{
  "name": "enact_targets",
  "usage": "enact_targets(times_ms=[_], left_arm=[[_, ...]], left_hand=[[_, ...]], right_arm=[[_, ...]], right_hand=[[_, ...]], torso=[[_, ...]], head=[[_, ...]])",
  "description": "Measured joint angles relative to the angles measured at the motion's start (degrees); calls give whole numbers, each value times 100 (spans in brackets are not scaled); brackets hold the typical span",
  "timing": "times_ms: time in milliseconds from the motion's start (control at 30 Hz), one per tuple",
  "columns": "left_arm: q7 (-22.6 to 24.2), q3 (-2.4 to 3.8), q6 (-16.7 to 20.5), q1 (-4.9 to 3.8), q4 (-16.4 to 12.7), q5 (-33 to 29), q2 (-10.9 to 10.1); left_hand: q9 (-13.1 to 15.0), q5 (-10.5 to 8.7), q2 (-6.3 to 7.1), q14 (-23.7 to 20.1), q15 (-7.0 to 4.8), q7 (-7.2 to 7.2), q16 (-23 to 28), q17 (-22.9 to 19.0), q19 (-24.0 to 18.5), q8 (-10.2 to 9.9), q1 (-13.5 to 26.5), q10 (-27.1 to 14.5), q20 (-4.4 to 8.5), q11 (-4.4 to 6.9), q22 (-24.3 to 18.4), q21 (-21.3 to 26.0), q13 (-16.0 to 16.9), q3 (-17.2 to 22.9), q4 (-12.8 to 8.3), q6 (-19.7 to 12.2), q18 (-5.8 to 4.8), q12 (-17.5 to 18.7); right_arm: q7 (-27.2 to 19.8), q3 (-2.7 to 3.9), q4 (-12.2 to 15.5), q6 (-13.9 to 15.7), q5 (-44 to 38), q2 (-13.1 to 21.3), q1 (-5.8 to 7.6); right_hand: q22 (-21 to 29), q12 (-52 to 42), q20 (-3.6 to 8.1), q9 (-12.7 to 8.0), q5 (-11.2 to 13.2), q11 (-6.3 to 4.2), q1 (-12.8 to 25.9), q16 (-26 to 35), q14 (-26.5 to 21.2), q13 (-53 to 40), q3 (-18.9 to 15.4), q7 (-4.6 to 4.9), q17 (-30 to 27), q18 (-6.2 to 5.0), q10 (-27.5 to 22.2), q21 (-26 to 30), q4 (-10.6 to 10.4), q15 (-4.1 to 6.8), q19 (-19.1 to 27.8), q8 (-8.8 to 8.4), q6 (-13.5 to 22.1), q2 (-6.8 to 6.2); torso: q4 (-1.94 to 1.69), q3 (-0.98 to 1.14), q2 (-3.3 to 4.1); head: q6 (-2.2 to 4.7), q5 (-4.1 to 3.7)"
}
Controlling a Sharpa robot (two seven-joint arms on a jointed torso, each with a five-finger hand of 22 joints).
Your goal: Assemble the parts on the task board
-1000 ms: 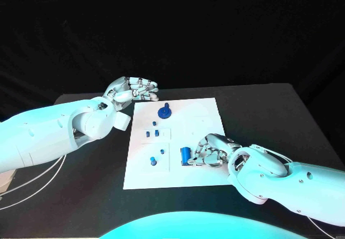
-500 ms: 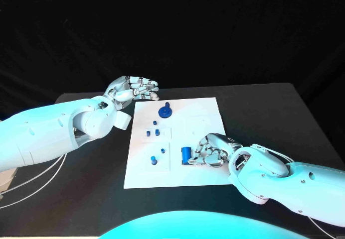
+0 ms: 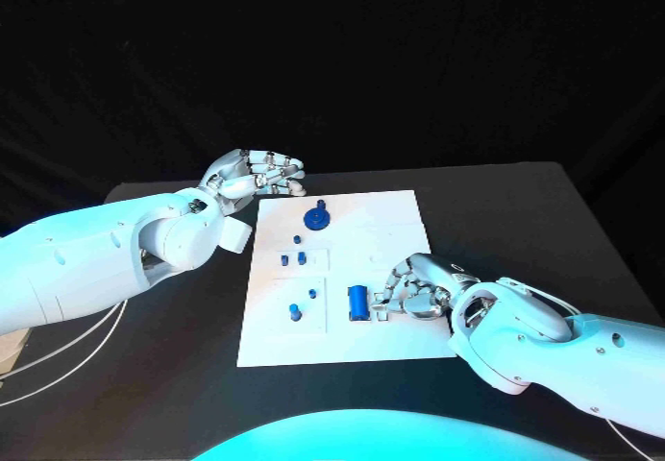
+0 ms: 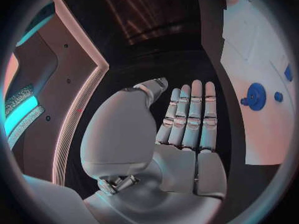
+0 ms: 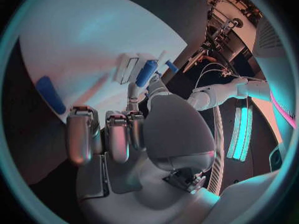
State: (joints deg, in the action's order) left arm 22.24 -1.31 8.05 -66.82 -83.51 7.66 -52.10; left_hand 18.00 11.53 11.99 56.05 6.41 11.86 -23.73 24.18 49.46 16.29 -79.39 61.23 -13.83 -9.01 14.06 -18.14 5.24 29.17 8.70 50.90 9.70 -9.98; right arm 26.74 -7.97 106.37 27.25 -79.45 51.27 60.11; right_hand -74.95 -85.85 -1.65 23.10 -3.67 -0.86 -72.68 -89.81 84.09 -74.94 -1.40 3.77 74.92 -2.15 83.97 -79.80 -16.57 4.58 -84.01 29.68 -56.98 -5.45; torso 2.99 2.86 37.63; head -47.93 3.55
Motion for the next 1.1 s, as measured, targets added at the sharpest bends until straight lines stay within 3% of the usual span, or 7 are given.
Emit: enact_targets(times_ms=[233,433,700,933,1100], left_arm=[[15,0,2,0,-22,0,-4],[25,0,4,2,-57,0,-15],[36,-5,5,32,-85,0,-26],[41,-8,5,49,-108,0,-49],[42,-8,4,52,-110,0,-63]], left_hand=[[-1,0,0,-5,5,0,0,2,0,0,0,0,0,0,-3,0,2,0,0,0,0,0],[-1,0,0,-5,5,0,0,6,0,0,0,0,0,0,-6,0,6,0,0,0,0,0],[-1,0,0,-5,5,0,0,5,0,0,0,0,0,0,-6,0,5,0,0,0,0,0],[-1,0,0,-5,5,0,0,5,-1,0,0,0,0,0,-6,0,5,0,0,0,0,0],[3,0,0,-5,5,0,0,5,-1,0,0,0,0,0,-6,0,5,0,0,0,0,0]], right_arm=[[-196,52,210,225,405,627,350],[-271,42,244,133,467,1108,432],[-265,15,361,-88,195,1372,291],[-116,-1,290,-196,-145,1328,13],[4,-1,238,-212,-304,1248,-68]], right_hand=[[0,0,-53,-11,0,61,-292,0,-7,0,148,50,3,-1,-1,30,66,-50,-10,-124,89,-141],[1,52,-53,-22,0,68,-432,0,-7,0,237,70,2,-1,7,30,38,-89,-10,-182,108,-143],[1,52,-74,-28,0,78,-431,0,-7,1,263,70,2,-1,-4,30,12,-89,11,-219,108,-142],[2,111,-94,-48,0,109,-352,0,-8,1,270,100,1,-1,6,30,5,-91,-10,-299,138,-217],[2,111,-94,-48,0,109,-225,0,-28,1,285,101,1,-1,6,30,-10,-110,-10,-308,95,-224]], torso=[[4,-3,-6],[4,-3,-4],[4,7,3],[-6,7,9],[-9,9,10]], head=[[41,-75],[77,-130],[102,-172],[102,-205],[91,-216]])
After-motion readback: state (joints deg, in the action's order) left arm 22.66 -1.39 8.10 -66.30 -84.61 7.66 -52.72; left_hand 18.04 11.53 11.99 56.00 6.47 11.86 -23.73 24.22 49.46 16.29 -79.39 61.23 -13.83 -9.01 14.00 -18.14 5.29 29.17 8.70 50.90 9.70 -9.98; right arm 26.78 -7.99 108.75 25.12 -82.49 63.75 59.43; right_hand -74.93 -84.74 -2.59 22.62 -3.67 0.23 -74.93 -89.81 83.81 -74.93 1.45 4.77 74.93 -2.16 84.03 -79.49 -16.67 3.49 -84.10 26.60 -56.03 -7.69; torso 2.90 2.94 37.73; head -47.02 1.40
